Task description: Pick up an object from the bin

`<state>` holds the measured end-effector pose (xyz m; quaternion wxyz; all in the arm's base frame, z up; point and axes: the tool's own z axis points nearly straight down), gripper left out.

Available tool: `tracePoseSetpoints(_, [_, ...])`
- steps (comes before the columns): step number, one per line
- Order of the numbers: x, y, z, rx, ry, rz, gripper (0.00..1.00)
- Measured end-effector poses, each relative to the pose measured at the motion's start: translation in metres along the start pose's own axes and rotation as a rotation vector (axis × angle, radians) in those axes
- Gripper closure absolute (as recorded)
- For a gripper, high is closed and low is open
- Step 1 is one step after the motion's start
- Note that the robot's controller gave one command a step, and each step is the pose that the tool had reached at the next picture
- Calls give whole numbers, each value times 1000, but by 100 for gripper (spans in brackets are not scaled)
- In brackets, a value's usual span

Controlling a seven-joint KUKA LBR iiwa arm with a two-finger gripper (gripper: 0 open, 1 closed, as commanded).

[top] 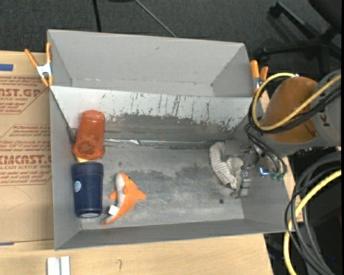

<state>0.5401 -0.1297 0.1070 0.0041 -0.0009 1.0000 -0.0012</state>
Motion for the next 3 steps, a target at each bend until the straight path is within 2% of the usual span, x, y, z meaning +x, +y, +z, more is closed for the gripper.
tracePoseSetpoints(1, [-8,2,35,-2,6,16,100])
tracePoseSetpoints(2, [-8,2,35,-1,6,16,100])
tracePoseSetpoints(3, [2,6,-165,-3,9,-67,100])
